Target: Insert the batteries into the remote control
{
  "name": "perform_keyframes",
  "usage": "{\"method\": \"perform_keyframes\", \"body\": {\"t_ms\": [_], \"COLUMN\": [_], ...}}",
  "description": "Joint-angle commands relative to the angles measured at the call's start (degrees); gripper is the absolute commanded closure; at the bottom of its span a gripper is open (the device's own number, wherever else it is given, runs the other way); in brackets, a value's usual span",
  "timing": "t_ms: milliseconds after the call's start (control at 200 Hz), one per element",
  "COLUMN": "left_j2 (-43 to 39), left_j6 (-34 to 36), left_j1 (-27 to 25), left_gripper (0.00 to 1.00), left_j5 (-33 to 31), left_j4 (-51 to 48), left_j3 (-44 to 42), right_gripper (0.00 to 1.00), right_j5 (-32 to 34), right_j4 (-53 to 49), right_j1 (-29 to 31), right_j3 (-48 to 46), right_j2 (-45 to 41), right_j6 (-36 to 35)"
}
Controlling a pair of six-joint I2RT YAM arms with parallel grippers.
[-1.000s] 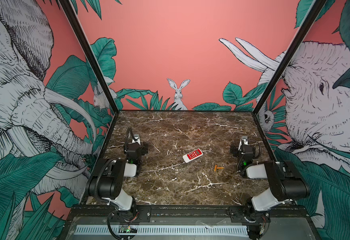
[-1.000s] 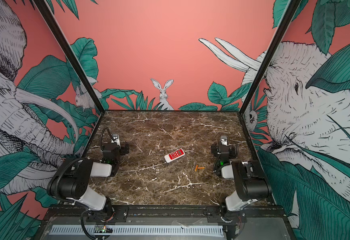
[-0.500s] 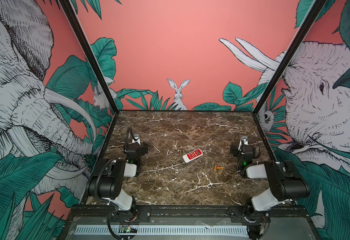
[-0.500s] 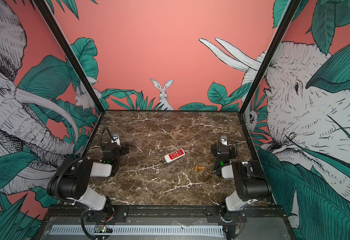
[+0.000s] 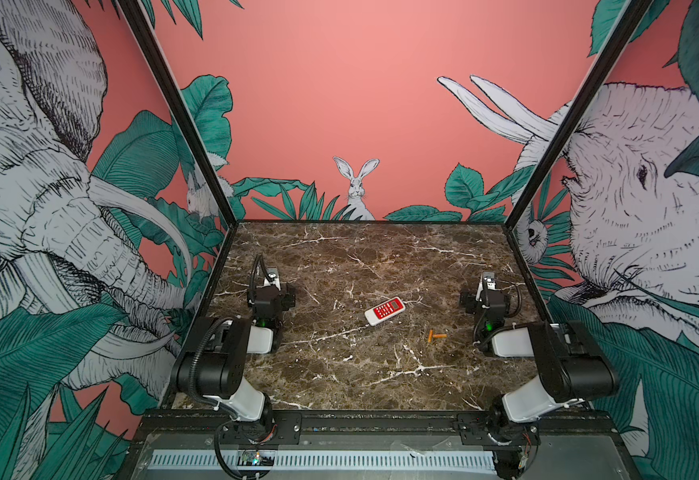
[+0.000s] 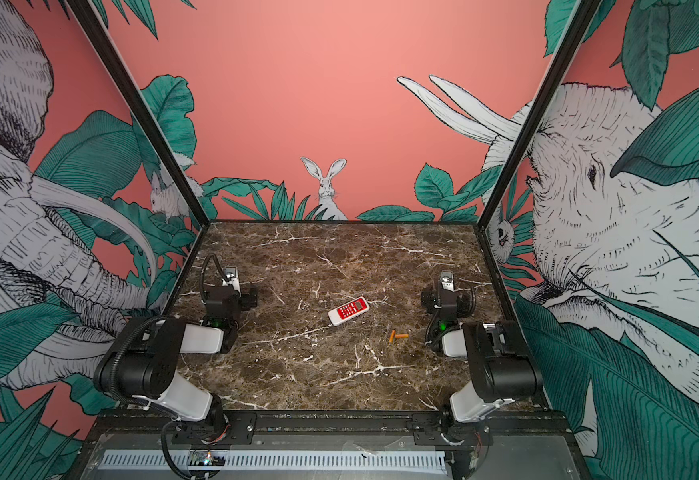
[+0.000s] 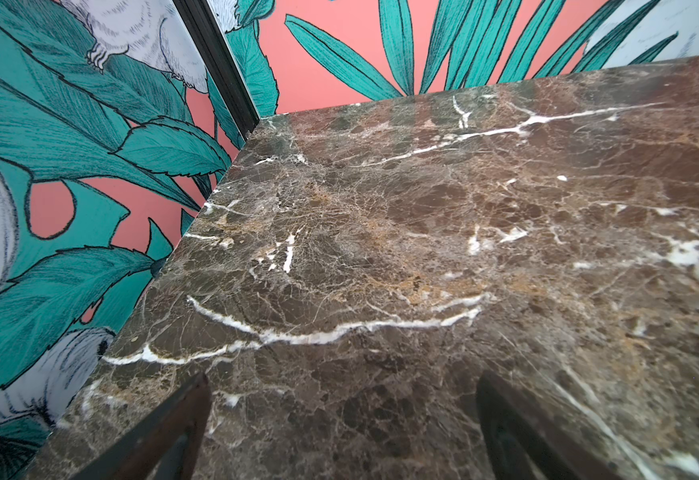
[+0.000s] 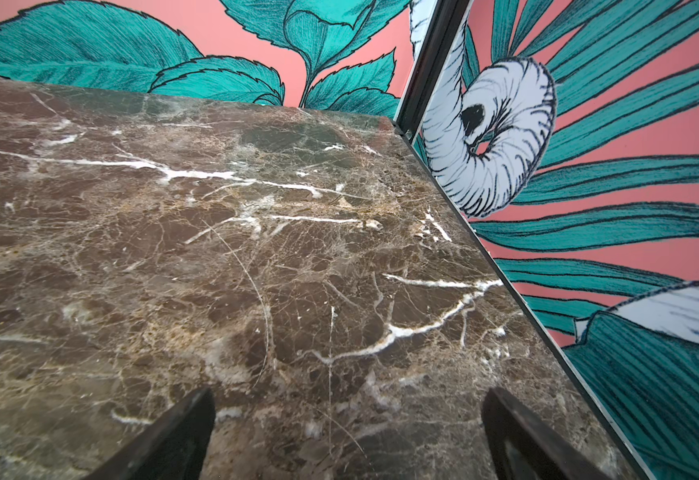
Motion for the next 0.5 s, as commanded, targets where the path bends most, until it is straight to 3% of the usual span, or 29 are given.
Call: {"method": "perform_keyframes", "body": {"t_ms": [0, 440, 495], "left_j2": [-1.0, -1.6, -3.5], "left_j6": [-0.1, 0.6, 0.5], "left_j1": [0.2, 0.3, 0.2], "left_gripper": [0.00, 0.01, 0.00], "left_j5": [0.3, 0.5, 1.9], "left_j4": [0.1, 0.4, -4.3], "left_j3": [0.5, 0.7, 1.8], "right_gripper": [0.01, 0.01, 0.01], "right_j5": [0.7, -0.6, -1.3], "right_j4": [2.4, 0.8, -2.0], "right_j1": [-0.1, -0.1, -0.1], "right_j3": [0.6, 1.1, 2.1], "right_j2": [-0.4, -1.1, -2.3], "right_j6": [0.6, 0.2, -0.1]}}
